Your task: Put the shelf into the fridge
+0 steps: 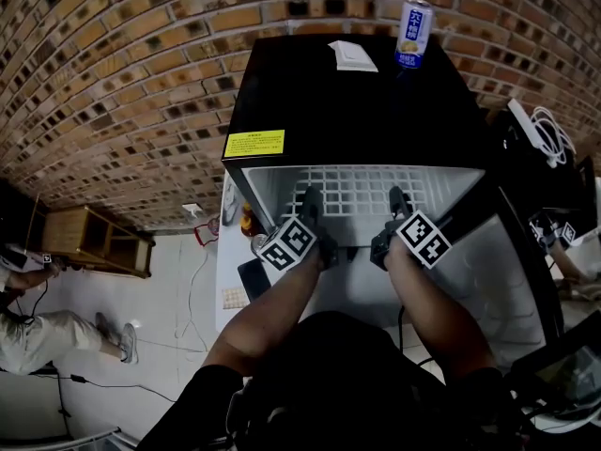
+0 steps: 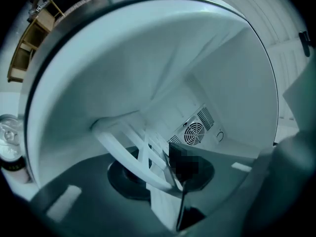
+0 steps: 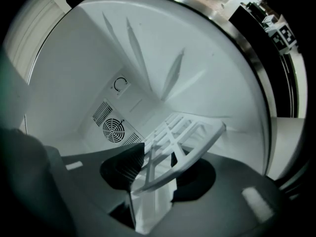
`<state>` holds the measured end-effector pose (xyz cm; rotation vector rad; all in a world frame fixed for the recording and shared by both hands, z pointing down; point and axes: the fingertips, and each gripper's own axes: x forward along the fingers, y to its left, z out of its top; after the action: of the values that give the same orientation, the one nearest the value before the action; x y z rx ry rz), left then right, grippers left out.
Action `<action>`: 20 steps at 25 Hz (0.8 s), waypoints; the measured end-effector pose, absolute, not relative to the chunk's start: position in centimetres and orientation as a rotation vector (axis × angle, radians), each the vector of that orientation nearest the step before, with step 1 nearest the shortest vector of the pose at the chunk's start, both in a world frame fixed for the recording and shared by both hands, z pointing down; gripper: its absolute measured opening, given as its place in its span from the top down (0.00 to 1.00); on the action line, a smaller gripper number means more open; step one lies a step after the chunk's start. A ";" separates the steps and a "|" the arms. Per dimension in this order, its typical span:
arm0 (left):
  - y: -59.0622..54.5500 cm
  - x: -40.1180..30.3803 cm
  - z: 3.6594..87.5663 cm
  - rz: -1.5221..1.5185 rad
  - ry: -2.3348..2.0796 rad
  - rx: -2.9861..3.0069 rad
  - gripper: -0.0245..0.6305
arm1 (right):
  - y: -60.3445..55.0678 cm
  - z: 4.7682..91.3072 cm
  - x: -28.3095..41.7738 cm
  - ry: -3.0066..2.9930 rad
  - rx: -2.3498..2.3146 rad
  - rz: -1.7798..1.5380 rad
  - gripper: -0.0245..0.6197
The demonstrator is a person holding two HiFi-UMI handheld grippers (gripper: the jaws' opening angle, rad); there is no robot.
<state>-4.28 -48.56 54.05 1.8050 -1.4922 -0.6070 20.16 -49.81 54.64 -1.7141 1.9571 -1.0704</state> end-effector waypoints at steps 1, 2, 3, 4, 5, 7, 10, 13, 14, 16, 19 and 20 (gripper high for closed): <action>-48.7 -4.3 54.0 -0.613 -1.499 1.806 0.81 | -50.0 54.7 20.1 1.956 -1.712 -1.078 0.69; -48.8 -4.4 54.0 -0.617 -1.508 1.807 0.81 | -50.1 54.7 20.0 1.956 -1.711 -1.088 0.68; -48.9 -4.4 54.1 -0.620 -1.512 1.806 0.81 | -50.1 54.8 19.9 1.956 -1.710 -1.097 0.68; -49.0 -4.3 54.1 -0.623 -1.513 1.805 0.81 | -50.2 54.8 19.8 1.958 -1.709 -1.100 0.68; -49.1 -4.3 54.1 -0.626 -1.515 1.806 0.80 | -50.3 54.8 19.8 1.962 -1.709 -1.096 0.68; -49.3 -4.4 53.9 -0.625 -1.529 1.809 0.80 | -50.5 54.6 19.9 1.971 -1.710 -1.077 0.68; -49.2 -4.7 53.9 -0.616 -1.549 1.806 0.80 | -50.5 54.6 20.0 1.973 -1.710 -1.072 0.68; -49.1 -4.8 54.0 -0.609 -1.531 1.808 0.80 | -50.4 54.6 19.9 1.977 -1.702 -1.077 0.68; -49.2 -4.7 54.0 -0.602 -1.523 1.813 0.80 | -50.4 54.6 20.0 1.977 -1.702 -1.077 0.68; -49.1 -4.2 54.1 -0.593 -1.483 1.824 0.80 | -50.3 54.7 20.0 1.972 -1.704 -1.084 0.68; -48.7 -4.3 53.8 -0.557 -1.486 1.852 0.76 | -50.2 54.7 19.8 1.976 -1.695 -1.106 0.68; -48.5 -4.4 53.7 -0.543 -1.490 1.862 0.74 | -50.1 54.7 19.7 1.981 -1.691 -1.108 0.68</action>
<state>-4.36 -48.52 53.70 1.8624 -1.4896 -0.5428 19.72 -50.13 54.65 -1.6912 1.9805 -1.1085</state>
